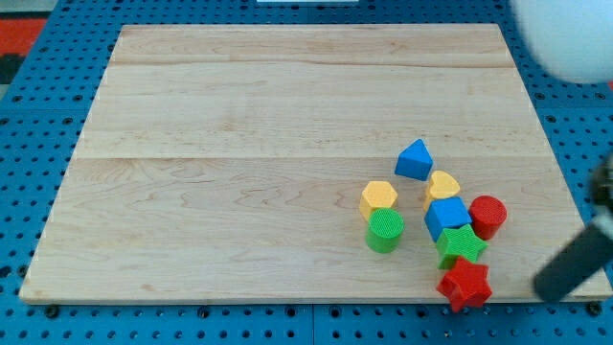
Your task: Move the red star towards the bottom center
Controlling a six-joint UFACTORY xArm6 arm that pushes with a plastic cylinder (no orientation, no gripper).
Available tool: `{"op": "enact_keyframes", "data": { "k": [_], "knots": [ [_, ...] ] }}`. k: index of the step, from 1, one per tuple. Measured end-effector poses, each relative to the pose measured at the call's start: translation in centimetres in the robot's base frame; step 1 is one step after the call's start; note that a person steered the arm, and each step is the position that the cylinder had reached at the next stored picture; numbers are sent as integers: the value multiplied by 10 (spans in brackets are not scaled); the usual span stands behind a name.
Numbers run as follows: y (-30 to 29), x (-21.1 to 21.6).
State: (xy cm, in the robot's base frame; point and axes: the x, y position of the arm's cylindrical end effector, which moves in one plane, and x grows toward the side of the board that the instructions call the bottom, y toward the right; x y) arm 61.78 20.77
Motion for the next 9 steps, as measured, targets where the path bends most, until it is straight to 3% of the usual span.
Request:
{"op": "enact_keyframes", "data": {
  "k": [1,4,5,6,7,9],
  "knots": [
    [-45,0],
    [-67,-18],
    [-64,-27],
    [9,-11],
    [7,1],
    [-52,0]
  ]
}}
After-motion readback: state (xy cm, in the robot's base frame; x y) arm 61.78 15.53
